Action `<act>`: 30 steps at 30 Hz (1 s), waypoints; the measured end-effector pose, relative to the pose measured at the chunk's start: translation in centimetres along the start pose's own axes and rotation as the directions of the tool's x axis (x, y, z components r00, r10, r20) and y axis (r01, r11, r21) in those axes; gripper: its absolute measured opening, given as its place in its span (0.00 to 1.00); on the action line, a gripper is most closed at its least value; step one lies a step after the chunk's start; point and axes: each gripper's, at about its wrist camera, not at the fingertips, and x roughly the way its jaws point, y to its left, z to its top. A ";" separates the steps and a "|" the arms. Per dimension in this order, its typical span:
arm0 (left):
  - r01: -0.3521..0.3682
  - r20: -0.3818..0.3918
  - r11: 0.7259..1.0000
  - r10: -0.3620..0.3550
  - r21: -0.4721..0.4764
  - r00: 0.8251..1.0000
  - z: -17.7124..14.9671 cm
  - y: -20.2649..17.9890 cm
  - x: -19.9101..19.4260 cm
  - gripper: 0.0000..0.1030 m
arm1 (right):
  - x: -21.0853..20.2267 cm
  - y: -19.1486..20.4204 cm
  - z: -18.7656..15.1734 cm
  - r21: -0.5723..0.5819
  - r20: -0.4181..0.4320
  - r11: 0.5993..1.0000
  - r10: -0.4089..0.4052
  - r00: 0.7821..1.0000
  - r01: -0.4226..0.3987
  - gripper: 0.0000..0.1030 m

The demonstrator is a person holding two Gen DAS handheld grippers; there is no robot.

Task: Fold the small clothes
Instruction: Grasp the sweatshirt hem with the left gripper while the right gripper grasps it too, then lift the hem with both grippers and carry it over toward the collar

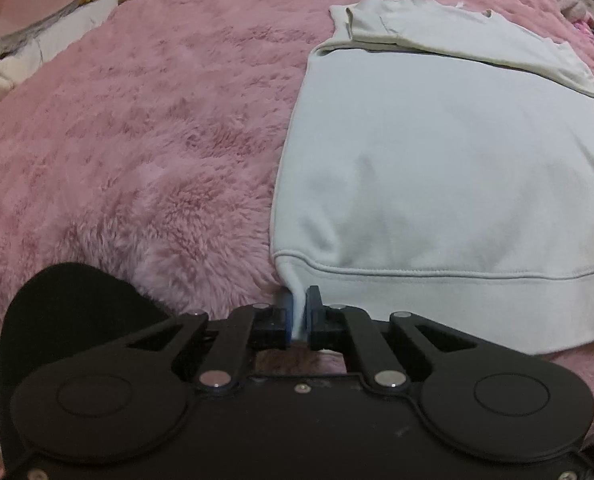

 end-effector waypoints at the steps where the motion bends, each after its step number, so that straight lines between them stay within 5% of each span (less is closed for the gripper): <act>1: 0.001 0.008 1.000 -0.001 -0.001 1.000 0.0 0.2 -0.1 0.03 | 0.0 0.1 0.1 0.000 0.005 1.000 0.000 1.000 0.000 0.06; 6: -0.028 0.109 0.999 0.030 -0.022 0.994 -0.1 0.5 -3.1 0.03 | -1.8 0.4 0.1 0.006 0.077 1.000 -0.019 0.997 0.018 0.03; 14: -0.098 0.334 0.995 0.091 0.006 0.938 -0.3 -0.5 -9.1 0.03 | -6.4 2.3 0.2 -0.065 0.286 0.989 -0.109 0.952 0.133 0.02; 22: -0.131 0.356 0.991 0.136 -0.036 0.925 -2.4 0.8 -12.0 0.03 | -10.0 2.4 -1.0 -0.131 0.321 0.972 -0.146 0.936 0.197 0.01; 30: -0.141 0.313 0.988 0.154 -0.062 0.937 -5.5 1.1 -16.9 0.04 | -14.3 1.4 -2.5 -0.137 0.264 0.973 -0.143 0.954 0.184 0.01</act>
